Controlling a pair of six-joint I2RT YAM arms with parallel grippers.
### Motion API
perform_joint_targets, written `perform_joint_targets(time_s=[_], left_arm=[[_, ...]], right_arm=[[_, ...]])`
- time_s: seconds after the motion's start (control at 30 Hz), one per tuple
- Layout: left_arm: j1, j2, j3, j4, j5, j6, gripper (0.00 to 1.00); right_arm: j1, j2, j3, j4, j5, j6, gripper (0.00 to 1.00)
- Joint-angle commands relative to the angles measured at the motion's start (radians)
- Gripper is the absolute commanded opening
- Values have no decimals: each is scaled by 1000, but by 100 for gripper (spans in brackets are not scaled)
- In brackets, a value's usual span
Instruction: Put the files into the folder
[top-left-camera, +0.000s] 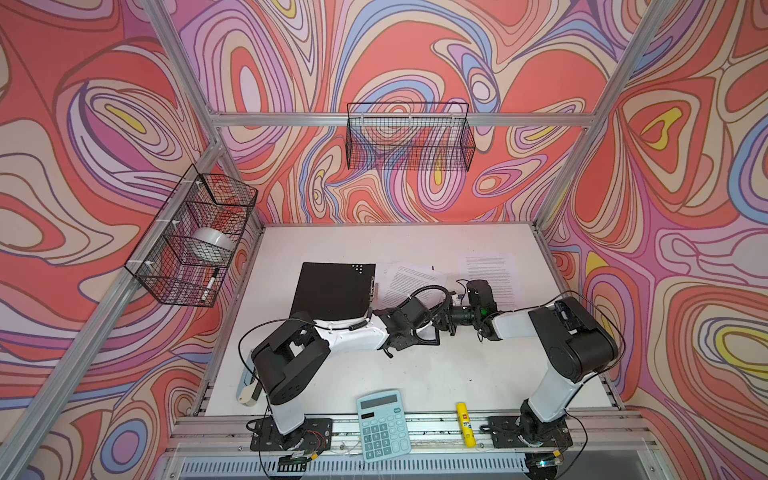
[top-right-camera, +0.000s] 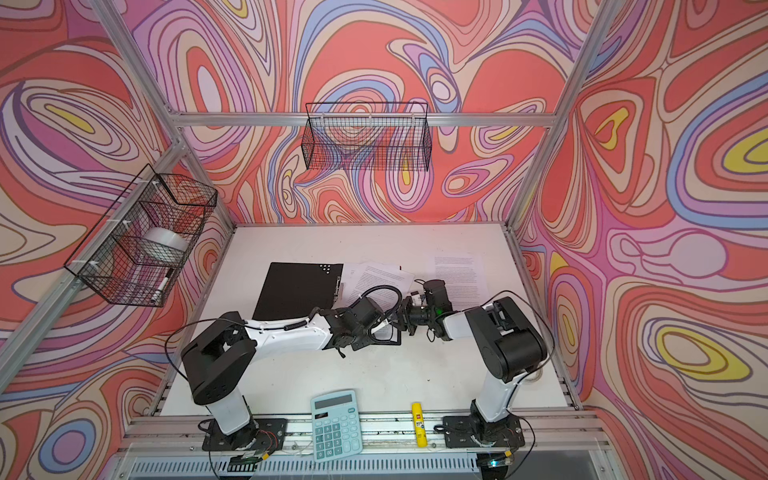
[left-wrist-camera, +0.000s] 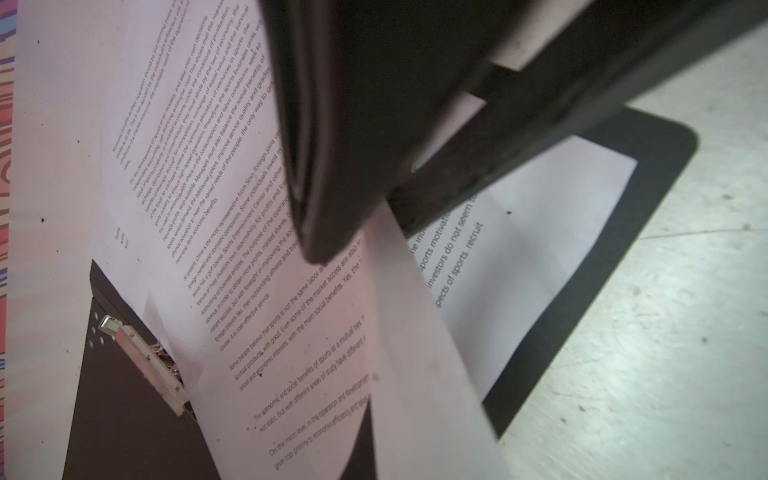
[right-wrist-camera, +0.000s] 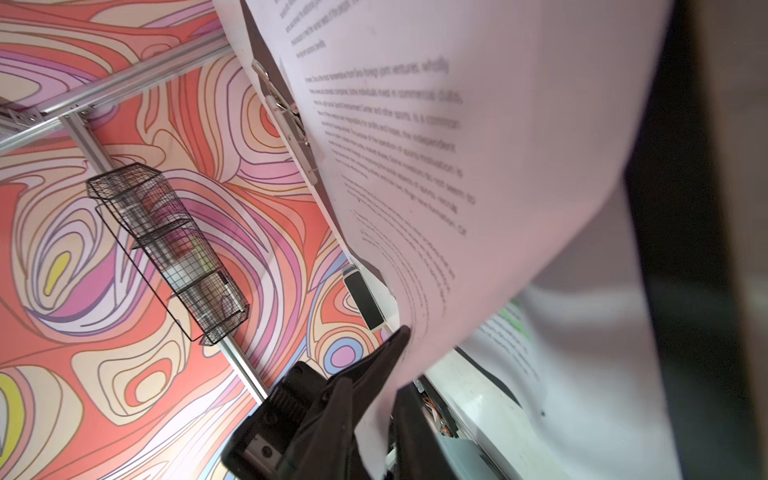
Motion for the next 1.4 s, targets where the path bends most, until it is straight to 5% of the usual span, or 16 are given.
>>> perform_joint_targets(time_s=[0.0,0.13,0.27,0.4,0.53,0.73,1.13,1.37], left_arm=[[1,14,28,9,18,-8,5],[0,5,32,-1,23,0,6],[8,-19,39,-57,45,17,15],[42,-66,54,-147,112,20,43],[106,-141,91,-266,221,38,59],[252,-210,194,-470,395,36,63],[598,-250,317,-528,613,-206,65],[636,-267,317,-521,602,-212,65]], right_arm=[[39,7,41,-155,-47,-129,14],[40,8,74,-267,-36,-201,0],[39,-5,111,-377,-16,-262,0],[39,-22,165,-515,6,-346,0],[39,-36,240,-688,36,-459,0],[38,-1,339,-861,58,-605,0],[37,173,649,-1356,177,-1022,0],[31,222,757,-1461,221,-1112,0]])
